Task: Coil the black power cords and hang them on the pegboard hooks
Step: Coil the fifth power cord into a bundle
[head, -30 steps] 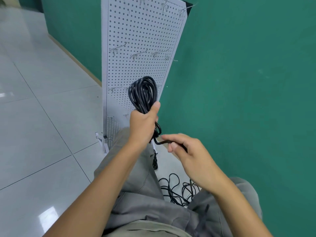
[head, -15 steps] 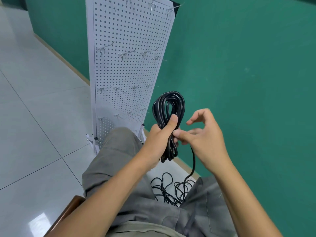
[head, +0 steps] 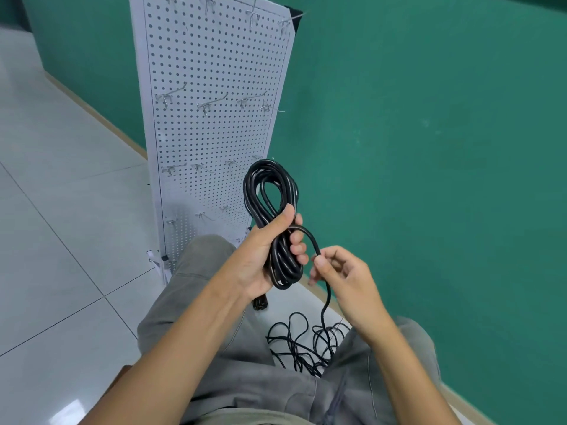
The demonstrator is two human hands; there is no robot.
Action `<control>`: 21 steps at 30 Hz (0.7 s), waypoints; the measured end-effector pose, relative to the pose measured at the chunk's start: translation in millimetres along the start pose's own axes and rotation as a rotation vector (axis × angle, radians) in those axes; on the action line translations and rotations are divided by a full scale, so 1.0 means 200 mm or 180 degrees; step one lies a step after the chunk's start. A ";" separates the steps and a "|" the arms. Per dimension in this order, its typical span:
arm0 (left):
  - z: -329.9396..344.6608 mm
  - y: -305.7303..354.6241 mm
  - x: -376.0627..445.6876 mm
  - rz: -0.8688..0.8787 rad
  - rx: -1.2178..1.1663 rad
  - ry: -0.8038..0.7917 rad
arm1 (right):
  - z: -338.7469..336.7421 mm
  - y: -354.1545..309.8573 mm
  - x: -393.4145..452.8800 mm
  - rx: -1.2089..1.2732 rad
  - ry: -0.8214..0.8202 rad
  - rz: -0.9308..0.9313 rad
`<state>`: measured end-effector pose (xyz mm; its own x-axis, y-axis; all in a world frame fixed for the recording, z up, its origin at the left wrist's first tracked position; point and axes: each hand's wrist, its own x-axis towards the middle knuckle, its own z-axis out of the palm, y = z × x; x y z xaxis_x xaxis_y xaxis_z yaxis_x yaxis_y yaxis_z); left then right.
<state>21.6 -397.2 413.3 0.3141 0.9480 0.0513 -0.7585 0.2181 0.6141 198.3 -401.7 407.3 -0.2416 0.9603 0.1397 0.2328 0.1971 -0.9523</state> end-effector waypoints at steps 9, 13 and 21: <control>-0.07 0.00 0.03 -0.0402 0.1848 0.0557 | -0.07 -0.10 0.01 0.0050 0.0811 -0.0182; -0.05 -0.09 0.03 -0.0608 0.2299 0.0603 | -0.07 -0.24 0.03 -0.0751 0.0690 -0.0577; 0.00 -0.09 0.01 -0.0486 0.2915 0.0118 | -0.02 -0.36 0.08 -0.1234 0.0494 -0.0372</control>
<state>35.5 -399.8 401.4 0.3431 0.9343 -0.0967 0.0410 0.0880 0.9953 181.2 -399.0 478.5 -0.1498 0.9395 0.3079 0.5560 0.3376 -0.7596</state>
